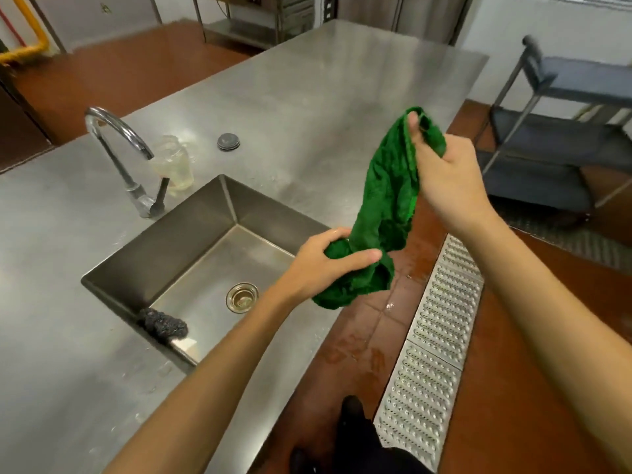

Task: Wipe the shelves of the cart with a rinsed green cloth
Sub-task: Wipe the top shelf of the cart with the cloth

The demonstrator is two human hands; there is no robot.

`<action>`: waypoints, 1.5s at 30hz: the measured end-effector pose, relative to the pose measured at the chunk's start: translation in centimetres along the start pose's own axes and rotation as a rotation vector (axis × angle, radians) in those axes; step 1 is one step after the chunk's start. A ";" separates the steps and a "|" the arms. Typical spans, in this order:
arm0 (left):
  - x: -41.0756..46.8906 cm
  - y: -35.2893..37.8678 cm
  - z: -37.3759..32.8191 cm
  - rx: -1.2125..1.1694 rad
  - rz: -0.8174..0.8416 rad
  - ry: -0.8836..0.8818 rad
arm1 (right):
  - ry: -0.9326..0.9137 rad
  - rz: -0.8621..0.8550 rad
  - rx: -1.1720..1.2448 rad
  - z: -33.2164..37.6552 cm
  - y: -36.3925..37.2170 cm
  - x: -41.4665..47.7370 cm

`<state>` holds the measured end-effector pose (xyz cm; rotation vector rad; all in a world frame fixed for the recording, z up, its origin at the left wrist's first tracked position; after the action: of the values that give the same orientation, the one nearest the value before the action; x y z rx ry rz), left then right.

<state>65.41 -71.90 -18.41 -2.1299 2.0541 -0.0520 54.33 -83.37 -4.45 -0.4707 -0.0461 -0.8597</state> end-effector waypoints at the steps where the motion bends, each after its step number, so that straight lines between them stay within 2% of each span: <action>1: 0.7 1.0 -0.2 0.035 0.022 -0.007 | 0.017 -0.023 -0.022 -0.5 -1.1 -0.4; 6: 5.2 4.6 -1.0 0.308 -0.020 0.009 | 0.055 -0.114 -0.039 -2.9 -6.4 -2.5; 13: 12.2 9.6 -2.5 0.207 0.082 -0.039 | 0.078 -0.270 -0.126 -6.3 -16.4 -4.2; 18: 18.5 13.2 -5.3 0.259 0.111 0.044 | 0.071 -0.349 -0.142 -9.0 -23.9 -4.8; 21: 22.4 15.7 -6.8 0.326 0.170 0.113 | 0.055 -0.350 -0.156 -10.8 -27.8 -4.7; 25: 26.7 18.5 -7.3 0.345 0.219 0.077 | 0.048 -0.319 -0.239 -13.7 -32.0 -4.2; 31: 30.9 21.7 -10.3 0.395 0.295 0.118 | 0.081 -0.342 -0.336 -16.8 -38.4 -4.3; 39: 37.4 25.1 -12.7 0.393 0.379 0.116 | 0.190 -0.433 -0.170 -22.1 -46.1 -7.6; 43: 41.9 26.2 -13.7 0.489 0.356 0.206 | 0.308 -0.384 -0.220 -25.1 -47.7 -8.0; 45: 44.2 26.6 -13.9 0.512 0.335 0.236 | 0.374 -0.380 -0.067 -26.9 -48.3 -7.6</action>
<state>39.00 -118.10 -13.26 -1.5189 2.1887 -0.7269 9.67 -116.01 -11.92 -0.3619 0.2455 -1.3145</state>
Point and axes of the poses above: each hand's wrist, its own x-axis towards the middle knuckle, its own y-axis out of the palm, z = x × y, the point moved 6 cm from there along x, towards the middle knuckle, and after that the axes turned 13 degrees about z, right-handed, at the moved point
